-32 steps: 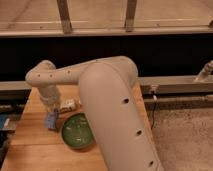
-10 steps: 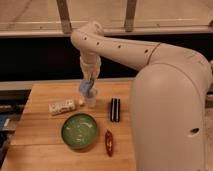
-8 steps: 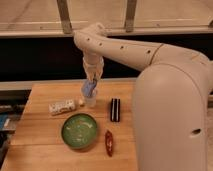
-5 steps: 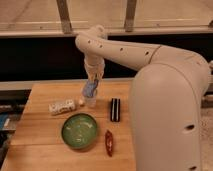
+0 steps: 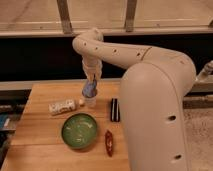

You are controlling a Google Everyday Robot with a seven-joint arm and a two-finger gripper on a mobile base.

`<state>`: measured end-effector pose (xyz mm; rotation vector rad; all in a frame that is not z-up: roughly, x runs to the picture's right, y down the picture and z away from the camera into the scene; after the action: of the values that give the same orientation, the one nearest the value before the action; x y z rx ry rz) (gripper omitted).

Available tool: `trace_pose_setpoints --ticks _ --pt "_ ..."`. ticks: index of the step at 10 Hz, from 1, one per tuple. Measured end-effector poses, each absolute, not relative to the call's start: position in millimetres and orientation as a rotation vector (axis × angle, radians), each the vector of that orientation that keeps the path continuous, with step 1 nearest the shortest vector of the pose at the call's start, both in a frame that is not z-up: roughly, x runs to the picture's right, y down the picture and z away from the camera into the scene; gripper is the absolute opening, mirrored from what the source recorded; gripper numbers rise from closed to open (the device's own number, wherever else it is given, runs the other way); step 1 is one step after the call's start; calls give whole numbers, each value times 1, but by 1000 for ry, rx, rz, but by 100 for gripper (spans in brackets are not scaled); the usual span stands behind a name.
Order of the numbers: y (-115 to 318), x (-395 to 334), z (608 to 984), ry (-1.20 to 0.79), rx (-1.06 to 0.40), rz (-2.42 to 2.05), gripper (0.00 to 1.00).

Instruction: Place the white sponge in the ceramic cup

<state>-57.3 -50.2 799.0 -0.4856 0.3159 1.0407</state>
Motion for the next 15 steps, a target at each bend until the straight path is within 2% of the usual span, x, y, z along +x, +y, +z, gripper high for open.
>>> trace_pose_setpoints --ticks 7,11,15 --pt "-38 -56 814 233 -503 1026 2" --pt "-36 -60 814 230 -508 1023 34" --pt "-36 -60 814 230 -508 1022 74"
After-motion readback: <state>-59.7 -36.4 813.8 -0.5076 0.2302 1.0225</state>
